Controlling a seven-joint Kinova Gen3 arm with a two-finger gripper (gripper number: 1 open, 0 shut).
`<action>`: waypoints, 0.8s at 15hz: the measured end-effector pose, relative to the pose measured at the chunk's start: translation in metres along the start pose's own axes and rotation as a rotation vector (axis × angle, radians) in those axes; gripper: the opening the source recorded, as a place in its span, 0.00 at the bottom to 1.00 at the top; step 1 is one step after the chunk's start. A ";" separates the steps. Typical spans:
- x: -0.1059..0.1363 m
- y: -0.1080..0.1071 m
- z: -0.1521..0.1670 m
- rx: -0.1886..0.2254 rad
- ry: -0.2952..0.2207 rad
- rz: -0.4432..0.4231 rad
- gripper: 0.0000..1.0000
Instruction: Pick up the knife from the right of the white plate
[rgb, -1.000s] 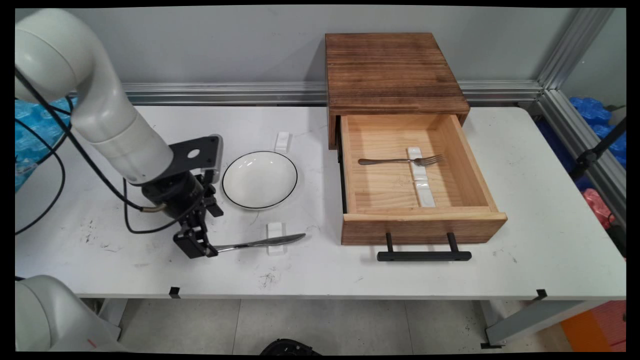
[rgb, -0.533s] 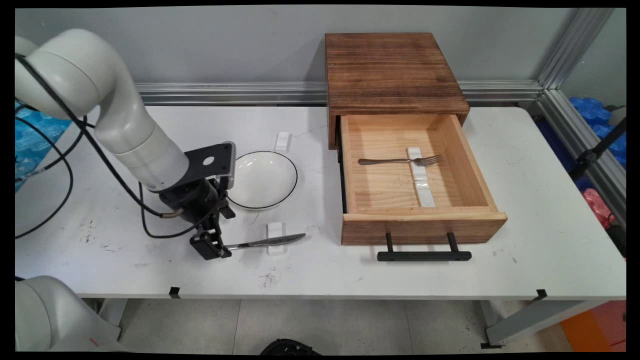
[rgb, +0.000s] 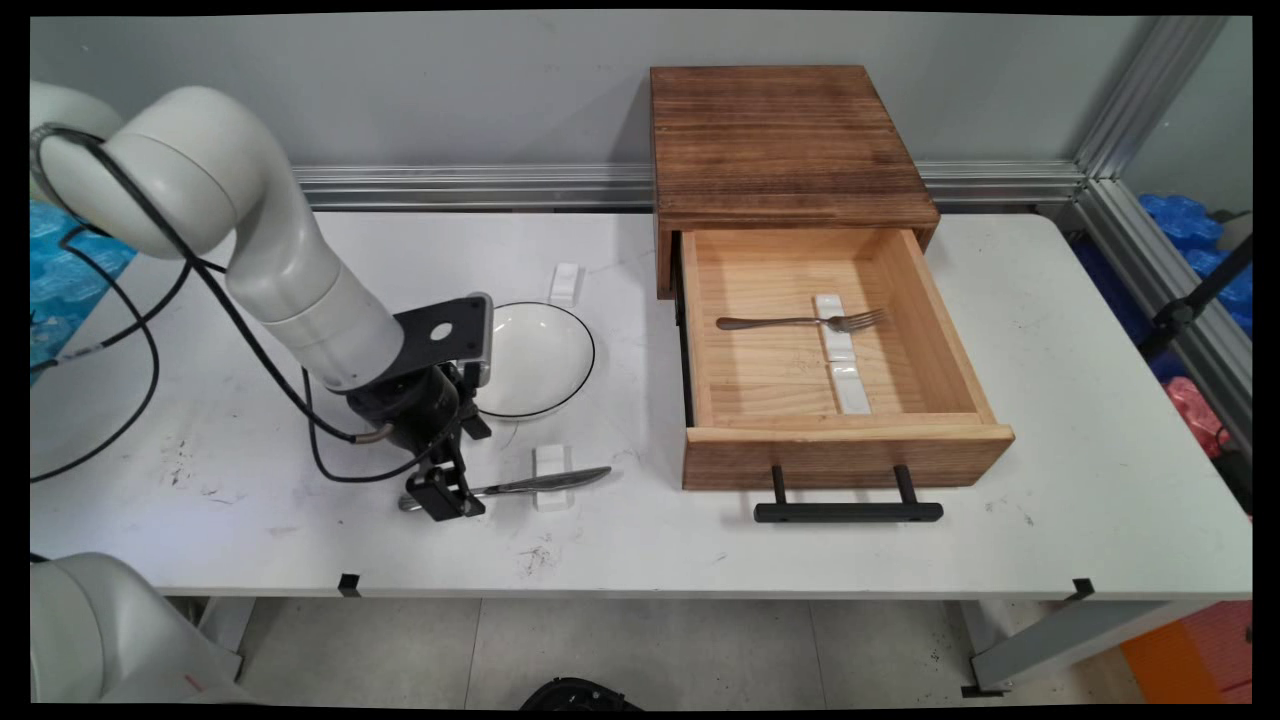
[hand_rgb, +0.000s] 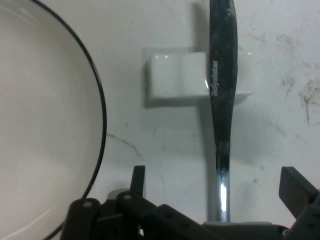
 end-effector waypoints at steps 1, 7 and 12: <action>0.001 0.000 0.002 0.001 0.001 0.002 1.00; 0.005 -0.001 0.012 0.005 0.008 0.016 1.00; 0.009 0.001 0.018 0.003 0.013 0.026 1.00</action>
